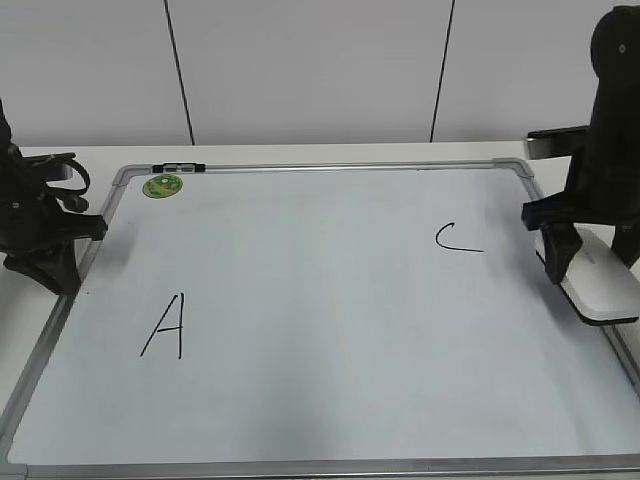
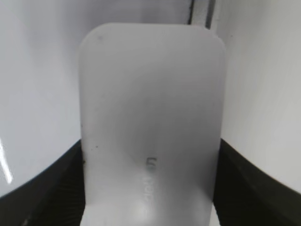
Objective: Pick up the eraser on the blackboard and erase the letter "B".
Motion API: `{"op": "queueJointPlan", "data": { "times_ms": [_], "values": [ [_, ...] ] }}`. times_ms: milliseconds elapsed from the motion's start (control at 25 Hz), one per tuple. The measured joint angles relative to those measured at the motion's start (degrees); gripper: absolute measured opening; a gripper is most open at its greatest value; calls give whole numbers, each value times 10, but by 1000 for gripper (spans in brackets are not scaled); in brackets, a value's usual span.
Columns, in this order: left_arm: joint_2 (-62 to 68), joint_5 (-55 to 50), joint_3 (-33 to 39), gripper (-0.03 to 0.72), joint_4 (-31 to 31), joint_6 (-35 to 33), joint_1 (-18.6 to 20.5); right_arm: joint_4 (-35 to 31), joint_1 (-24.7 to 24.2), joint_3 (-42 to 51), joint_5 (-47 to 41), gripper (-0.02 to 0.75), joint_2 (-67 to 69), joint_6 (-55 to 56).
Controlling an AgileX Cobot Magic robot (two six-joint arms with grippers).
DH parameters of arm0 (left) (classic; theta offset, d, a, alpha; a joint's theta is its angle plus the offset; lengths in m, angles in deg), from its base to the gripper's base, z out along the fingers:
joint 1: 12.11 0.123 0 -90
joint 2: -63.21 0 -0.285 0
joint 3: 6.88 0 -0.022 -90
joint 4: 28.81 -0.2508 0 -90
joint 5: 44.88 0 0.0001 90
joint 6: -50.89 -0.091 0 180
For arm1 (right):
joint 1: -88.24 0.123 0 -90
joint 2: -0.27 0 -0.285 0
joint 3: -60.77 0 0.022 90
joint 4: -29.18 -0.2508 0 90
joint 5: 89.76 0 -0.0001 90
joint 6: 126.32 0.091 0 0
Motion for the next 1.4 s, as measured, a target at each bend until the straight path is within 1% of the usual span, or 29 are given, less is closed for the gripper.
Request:
{"op": "queueJointPlan", "data": {
  "times_ms": [120,400,680,1200,1400],
  "values": [
    [0,-1,0,73,0,0,0,-8,-9,0,1,524,7,-18],
    [0,-1,0,73,1,0,0,-18,-10,0,17,524,32,-28],
    [0,-1,0,74,1,0,0,-18,-10,-30,21,524,32,-28],
    [0,-1,0,74,1,0,0,-18,-10,-42,81,524,32,-28],
    [0,-1,0,74,2,0,0,-18,-10,-42,90,524,37,-28]
  ]
}}
